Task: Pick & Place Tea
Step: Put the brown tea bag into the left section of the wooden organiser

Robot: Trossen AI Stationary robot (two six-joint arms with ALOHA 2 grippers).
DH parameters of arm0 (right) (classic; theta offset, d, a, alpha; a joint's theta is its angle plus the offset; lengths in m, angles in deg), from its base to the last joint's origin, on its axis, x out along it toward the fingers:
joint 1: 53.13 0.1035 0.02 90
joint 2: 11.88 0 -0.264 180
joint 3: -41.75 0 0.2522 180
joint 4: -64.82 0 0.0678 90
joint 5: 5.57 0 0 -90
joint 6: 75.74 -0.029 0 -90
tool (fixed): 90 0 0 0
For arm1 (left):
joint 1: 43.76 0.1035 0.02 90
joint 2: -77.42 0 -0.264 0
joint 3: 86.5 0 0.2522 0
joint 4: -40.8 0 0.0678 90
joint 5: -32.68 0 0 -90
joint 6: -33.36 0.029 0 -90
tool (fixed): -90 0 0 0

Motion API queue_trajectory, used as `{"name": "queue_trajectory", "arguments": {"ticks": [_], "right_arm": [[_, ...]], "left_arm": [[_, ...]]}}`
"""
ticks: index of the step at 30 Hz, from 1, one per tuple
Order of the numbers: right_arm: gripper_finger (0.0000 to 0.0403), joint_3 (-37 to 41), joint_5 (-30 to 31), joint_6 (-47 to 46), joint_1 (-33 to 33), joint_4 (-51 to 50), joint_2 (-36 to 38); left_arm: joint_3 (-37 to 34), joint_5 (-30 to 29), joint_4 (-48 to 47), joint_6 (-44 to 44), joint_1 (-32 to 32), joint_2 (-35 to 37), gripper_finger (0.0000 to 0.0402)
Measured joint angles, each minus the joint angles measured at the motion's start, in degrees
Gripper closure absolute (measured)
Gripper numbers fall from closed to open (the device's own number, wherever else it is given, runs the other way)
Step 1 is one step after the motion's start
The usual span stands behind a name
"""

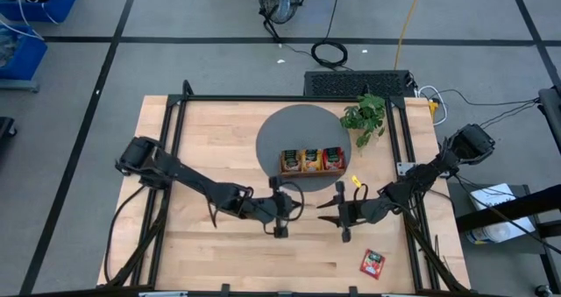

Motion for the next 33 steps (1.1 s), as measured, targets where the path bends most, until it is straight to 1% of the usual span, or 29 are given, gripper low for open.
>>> {"name": "queue_trajectory", "arguments": {"ticks": [5, 11, 13, 16, 19, 21, 23, 24, 28, 31, 33], "right_arm": [[0.0256, 0.02, 0.03, -0.21, 0.00, -0.03, 0.00], [0.0254, 0.02, 0.00, -1.53, -0.02, -0.01, 0.00], [0.0264, 0.02, -0.02, -1.54, -0.02, 0.01, 0.00], [0.0291, 0.02, -0.04, -1.88, 0.00, 0.41, 0.00], [0.0330, 0.02, -0.32, -2.23, 0.00, 0.41, 0.00], [0.0359, 0.02, -0.35, -2.20, 0.00, 0.43, 0.00], [0.0387, 0.02, -0.36, -2.13, 0.00, 0.43, 0.00], [0.0395, 0.02, -0.37, -2.04, 0.00, 0.43, 0.00], [0.0393, 0.57, -0.24, -1.35, -0.02, 1.21, 0.08], [0.0400, 2.19, -0.26, -0.31, -0.03, 3.73, 0.53], [0.0401, 3.19, -0.26, 0.90, -0.04, 5.32, 1.01]], "left_arm": [[0.00, -3.23, -7.68, 0.24, -0.34, 5.66, 0.0398], [0.00, -5.56, -16.08, 0.88, 0.34, 12.36, 0.0398], [0.00, -5.58, -17.00, 1.61, 0.94, 13.68, 0.0399], [0.00, -5.49, -19.83, 1.92, 2.08, 15.09, 0.0398], [-0.21, -2.82, -24.02, 1.87, 3.96, 15.73, 0.0399], [-0.78, -1.71, -22.99, 1.50, 5.36, 15.74, 0.0399], [-1.33, 0.87, -21.60, 2.25, 6.86, 15.76, 0.0399], [-1.82, 2.32, -20.34, 2.96, 7.66, 15.76, 0.0399], [-6.49, 8.09, -12.17, 4.17, 12.19, 15.78, 0.0400], [-10.12, 9.80, -7.58, 2.38, 15.63, 15.76, 0.0400], [-11.46, 10.42, -7.00, 1.52, 17.21, 15.76, 0.0400]]}}
